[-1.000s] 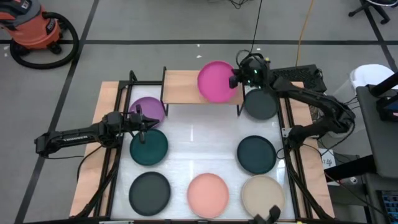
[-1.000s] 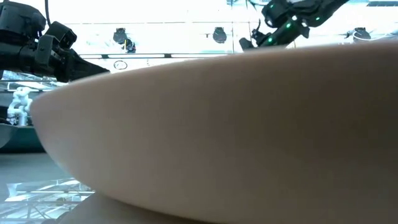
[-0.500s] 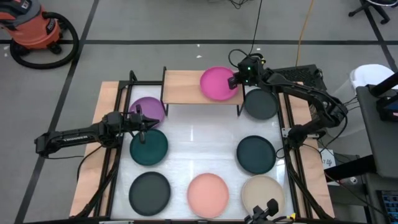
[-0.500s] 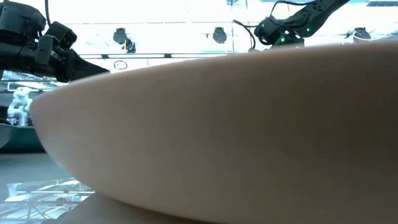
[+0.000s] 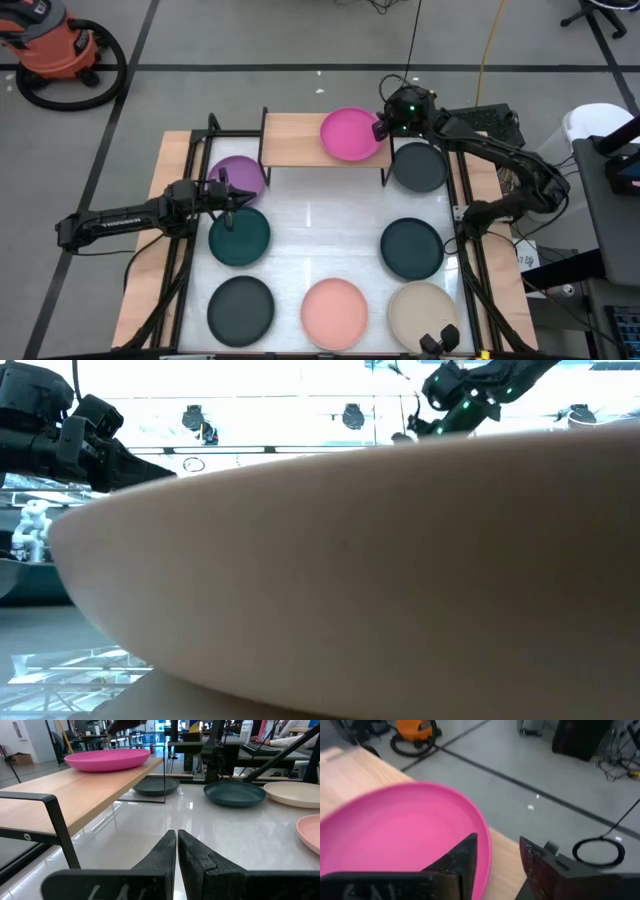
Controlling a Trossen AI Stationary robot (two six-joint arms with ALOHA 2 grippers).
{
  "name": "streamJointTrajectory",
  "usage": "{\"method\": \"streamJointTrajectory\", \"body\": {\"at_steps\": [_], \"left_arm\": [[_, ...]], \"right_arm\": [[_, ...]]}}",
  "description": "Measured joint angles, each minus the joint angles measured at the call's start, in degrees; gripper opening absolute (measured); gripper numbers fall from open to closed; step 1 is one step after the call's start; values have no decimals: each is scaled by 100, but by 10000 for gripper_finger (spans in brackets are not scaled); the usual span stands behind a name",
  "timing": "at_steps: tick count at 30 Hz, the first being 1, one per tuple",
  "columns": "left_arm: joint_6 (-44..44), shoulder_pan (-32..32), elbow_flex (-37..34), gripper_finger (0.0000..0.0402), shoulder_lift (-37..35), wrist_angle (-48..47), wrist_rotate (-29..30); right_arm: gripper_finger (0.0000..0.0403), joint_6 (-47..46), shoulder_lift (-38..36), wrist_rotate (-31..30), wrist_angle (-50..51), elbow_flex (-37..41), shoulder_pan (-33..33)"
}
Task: Place and stack plates onto a shelf
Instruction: Stack the left dark green plate on top of the pink plate on the shelf
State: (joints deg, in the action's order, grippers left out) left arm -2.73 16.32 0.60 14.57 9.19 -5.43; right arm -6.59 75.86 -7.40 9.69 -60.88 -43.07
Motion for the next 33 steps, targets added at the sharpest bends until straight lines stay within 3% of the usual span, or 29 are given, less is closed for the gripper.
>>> {"method": "streamJointTrajectory", "body": {"at_steps": [4, 10, 20, 33], "left_arm": [[-1, 0, 0, 24, 2, 2, 0], [0, 2, 0, 24, 2, 2, 0], [-1, 0, 0, 24, 1, 2, 0], [-479, 0, 0, 24, 2, -27, 0]], "right_arm": [[136, 90, -324, 65, 11, 2, 43], [131, 534, -869, 623, -47, 209, 433], [130, 733, -2227, 608, -252, 1375, 1330], [130, -62, -3603, 621, -2894, 3707, 2546]]}}
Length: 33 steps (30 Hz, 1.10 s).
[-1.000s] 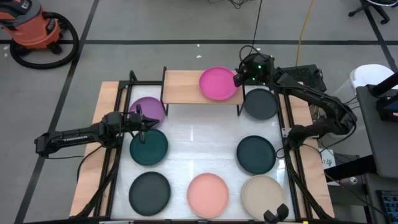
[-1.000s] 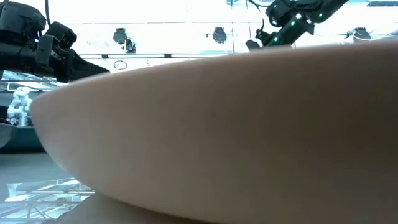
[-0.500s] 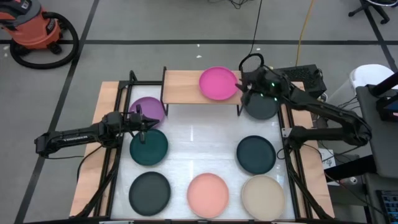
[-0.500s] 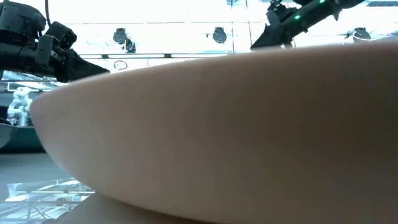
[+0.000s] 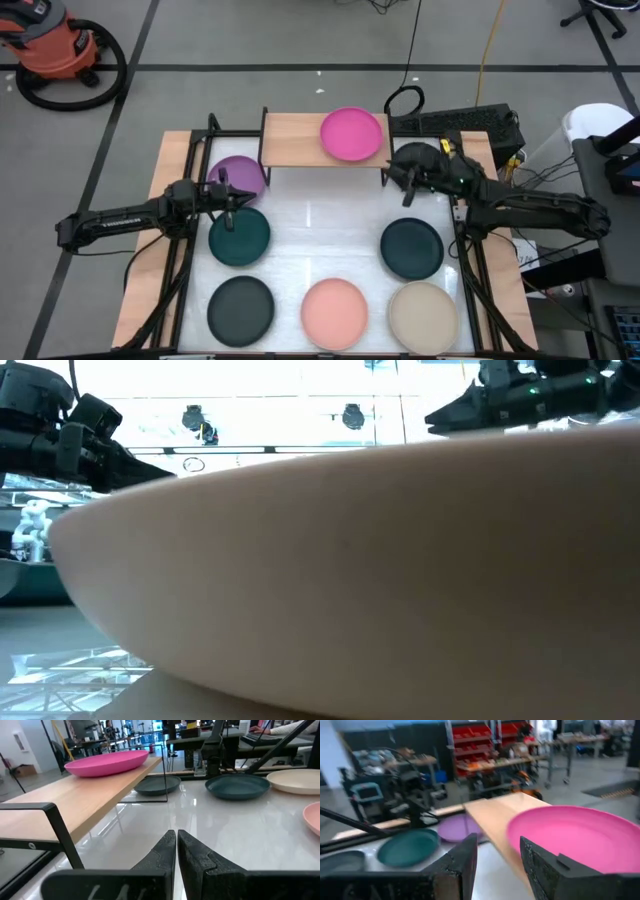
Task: Place and stack plates onto a shelf
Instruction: Stack the left dark green plate on top of the pink plate on the shelf
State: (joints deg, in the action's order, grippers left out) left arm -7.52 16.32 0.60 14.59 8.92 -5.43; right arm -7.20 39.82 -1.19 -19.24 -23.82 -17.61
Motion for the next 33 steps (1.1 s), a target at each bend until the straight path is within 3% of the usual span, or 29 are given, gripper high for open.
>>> {"method": "streamJointTrajectory", "body": {"at_steps": [11, 21, 27, 31, 33], "left_arm": [[29, 2, 0, 24, 0, 45, 0], [1126, 0, 2, 24, -1, 943, 0], [1261, 0, 2, 24, 0, 1465, 0], [1413, 0, 23, 24, 7, 1406, -5], [1401, 7, 253, 24, 43, 841, 95]], "right_arm": [[130, 196, -106, -5, -1851, 970, 273], [130, 81, -104, 0, -1869, 975, 273], [130, 81, -104, 2, -1865, 975, 273], [130, 86, -103, 0, -1819, 975, 273], [130, 87, -101, 0, -1822, 975, 273]]}}
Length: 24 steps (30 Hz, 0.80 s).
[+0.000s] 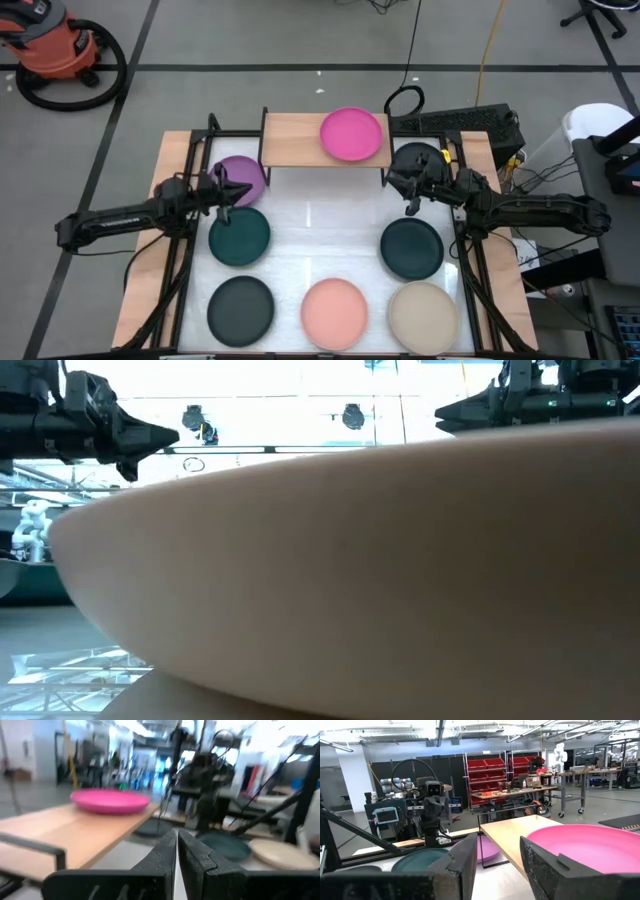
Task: Place and stack plates onto a shelf
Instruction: Stack the left dark green plate on top of the pink plate on the shelf
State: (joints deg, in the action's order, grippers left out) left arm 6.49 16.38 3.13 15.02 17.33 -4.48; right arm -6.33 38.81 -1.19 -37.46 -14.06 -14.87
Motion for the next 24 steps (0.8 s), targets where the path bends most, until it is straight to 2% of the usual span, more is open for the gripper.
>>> {"method": "streamJointTrajectory", "body": {"at_steps": [5, 9, 14, 18, 24], "left_arm": [[-720, -44, 1262, 24, 550, -2560, 515], [-763, -138, 2175, 24, 1489, -3834, 976], [-375, -249, 2809, 24, 2917, -4720, 1013], [-609, -365, 3126, 31, 3872, -5212, 904], [-909, -689, 3467, 100, 4778, -5395, 480]], "right_arm": [[130, -4, 0, 0, -2, 0, 0], [130, 12, 0, -7, -4, 0, 0], [130, 10, 0, -13, -4, 0, 0], [130, -4, 0, -13, 3, 0, 0], [130, -6, 0, -15, 60, 0, 0]]}}
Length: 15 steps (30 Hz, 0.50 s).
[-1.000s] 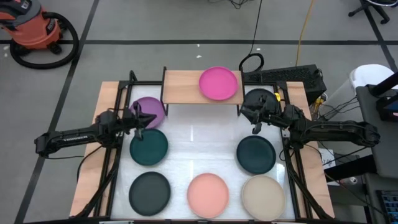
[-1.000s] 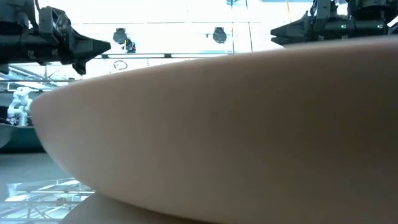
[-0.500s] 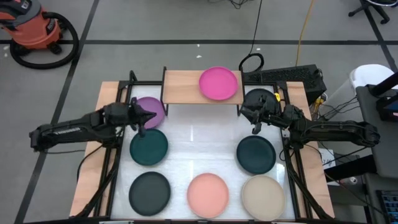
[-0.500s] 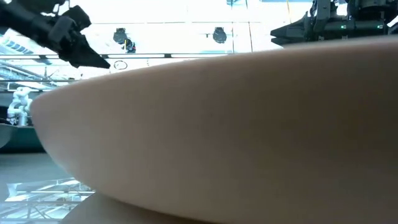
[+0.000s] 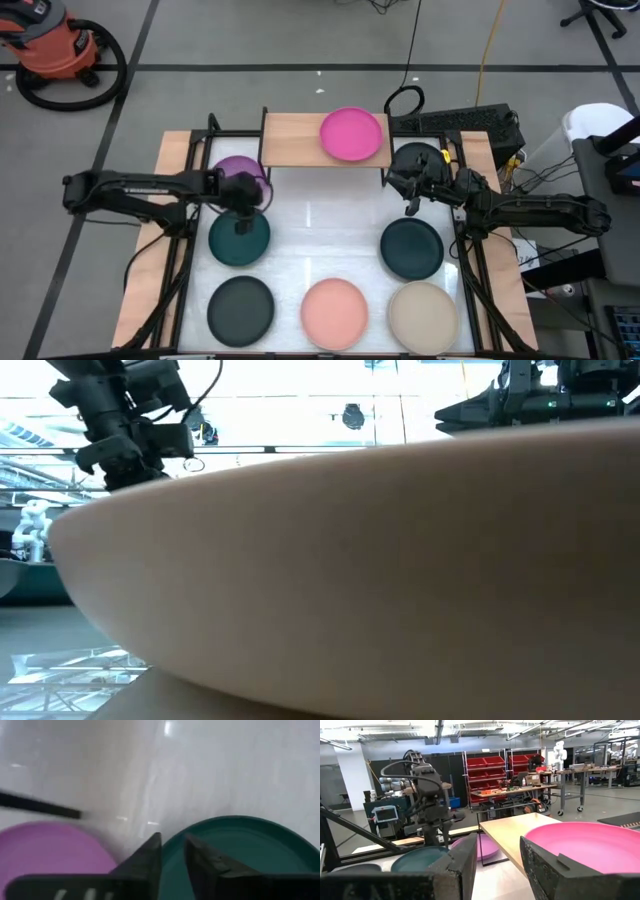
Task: Place and stack plates onto a shelf
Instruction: Stack the left dark green plate on top of the pink plate on the shelf
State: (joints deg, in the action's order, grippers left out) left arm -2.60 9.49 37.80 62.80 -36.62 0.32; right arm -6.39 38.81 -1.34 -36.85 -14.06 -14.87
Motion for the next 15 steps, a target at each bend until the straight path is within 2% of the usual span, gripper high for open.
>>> {"method": "streamJointTrajectory", "body": {"at_steps": [4, 7, 15], "left_arm": [[-319, -99, 37, 155, 412, -5, -49], [-611, -48, 32, 182, 806, -66, -61], [-1116, 127, 26, 191, 1721, 122, -189]], "right_arm": [[130, 2, 0, 0, 1, 0, 0], [130, 0, 0, -2, -7, 0, 0], [130, 0, 0, -2, -16, 0, 0]]}}
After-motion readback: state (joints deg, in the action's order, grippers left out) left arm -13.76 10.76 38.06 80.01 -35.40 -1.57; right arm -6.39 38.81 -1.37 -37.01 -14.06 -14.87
